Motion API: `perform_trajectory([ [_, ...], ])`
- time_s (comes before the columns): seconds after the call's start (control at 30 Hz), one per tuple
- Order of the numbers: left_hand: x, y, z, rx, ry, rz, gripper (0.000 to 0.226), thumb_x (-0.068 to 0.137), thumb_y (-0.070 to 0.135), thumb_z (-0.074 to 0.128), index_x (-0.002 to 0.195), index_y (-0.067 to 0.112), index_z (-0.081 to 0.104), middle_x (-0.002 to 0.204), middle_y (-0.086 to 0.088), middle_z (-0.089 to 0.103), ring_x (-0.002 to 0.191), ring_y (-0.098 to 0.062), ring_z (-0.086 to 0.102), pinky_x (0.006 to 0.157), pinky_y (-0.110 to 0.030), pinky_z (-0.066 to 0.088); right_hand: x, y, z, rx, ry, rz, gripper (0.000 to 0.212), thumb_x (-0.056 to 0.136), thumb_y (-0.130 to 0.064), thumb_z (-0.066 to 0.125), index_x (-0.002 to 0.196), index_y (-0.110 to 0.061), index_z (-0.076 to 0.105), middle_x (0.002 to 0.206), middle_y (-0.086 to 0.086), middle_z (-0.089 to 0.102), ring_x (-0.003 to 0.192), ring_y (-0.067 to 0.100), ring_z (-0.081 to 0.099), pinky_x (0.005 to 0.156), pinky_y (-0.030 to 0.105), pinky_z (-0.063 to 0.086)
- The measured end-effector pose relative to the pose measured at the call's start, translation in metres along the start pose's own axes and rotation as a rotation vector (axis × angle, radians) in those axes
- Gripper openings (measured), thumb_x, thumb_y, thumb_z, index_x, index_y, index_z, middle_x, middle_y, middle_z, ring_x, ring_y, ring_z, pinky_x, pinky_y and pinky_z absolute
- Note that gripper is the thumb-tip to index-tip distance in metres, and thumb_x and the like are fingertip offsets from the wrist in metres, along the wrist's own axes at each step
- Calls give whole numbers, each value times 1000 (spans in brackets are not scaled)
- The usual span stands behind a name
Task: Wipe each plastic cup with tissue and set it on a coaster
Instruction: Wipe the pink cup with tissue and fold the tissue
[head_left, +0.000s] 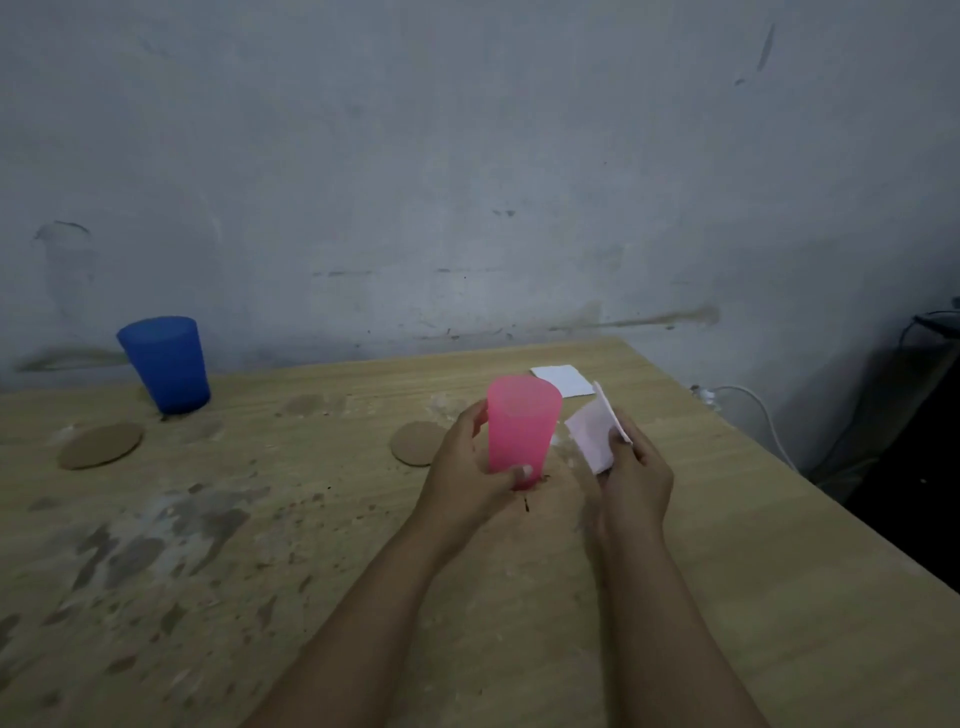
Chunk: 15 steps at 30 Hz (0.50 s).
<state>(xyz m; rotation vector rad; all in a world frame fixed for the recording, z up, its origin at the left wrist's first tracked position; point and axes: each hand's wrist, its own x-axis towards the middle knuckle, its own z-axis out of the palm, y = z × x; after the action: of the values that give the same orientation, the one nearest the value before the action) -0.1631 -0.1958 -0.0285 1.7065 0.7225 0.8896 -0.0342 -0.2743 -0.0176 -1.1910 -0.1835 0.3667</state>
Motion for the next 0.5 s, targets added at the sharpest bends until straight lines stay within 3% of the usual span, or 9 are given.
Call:
perform_trajectory([
  [0.1, 4, -5, 6, -33, 15, 5, 87, 69, 21, 83, 138, 39, 34, 132, 15, 46, 124, -7, 44, 91, -26, 43, 8, 7, -1, -13, -43, 2, 26, 91, -6, 53, 108, -16, 70, 120, 1, 66, 112, 17, 61, 99, 40, 49],
  [0.3, 9, -8, 8, -10, 40, 29, 79, 72, 22, 81, 137, 33, 38, 117, 15, 53, 110, -5, 54, 78, -12, 46, 14, 12, 3, 1, -82, 35, 19, 90, -13, 57, 83, -22, 71, 101, 11, 71, 98, 28, 66, 90, 47, 53],
  [0.4, 8, -8, 7, -21, 44, 29, 76, 72, 23, 81, 136, 31, 41, 116, 15, 55, 106, -1, 56, 72, -7, 47, 15, 14, 4, 23, -97, 59, 15, 90, -14, 57, 85, -18, 70, 104, 17, 69, 101, 32, 66, 92, 51, 51],
  [0.5, 8, -6, 5, -58, 76, 43, 74, 72, 21, 81, 135, 30, 43, 121, 10, 57, 108, -2, 58, 76, -11, 50, 13, 15, 6, 19, -138, 74, 17, 91, -17, 55, 99, -11, 69, 106, 18, 69, 103, 33, 65, 93, 52, 50],
])
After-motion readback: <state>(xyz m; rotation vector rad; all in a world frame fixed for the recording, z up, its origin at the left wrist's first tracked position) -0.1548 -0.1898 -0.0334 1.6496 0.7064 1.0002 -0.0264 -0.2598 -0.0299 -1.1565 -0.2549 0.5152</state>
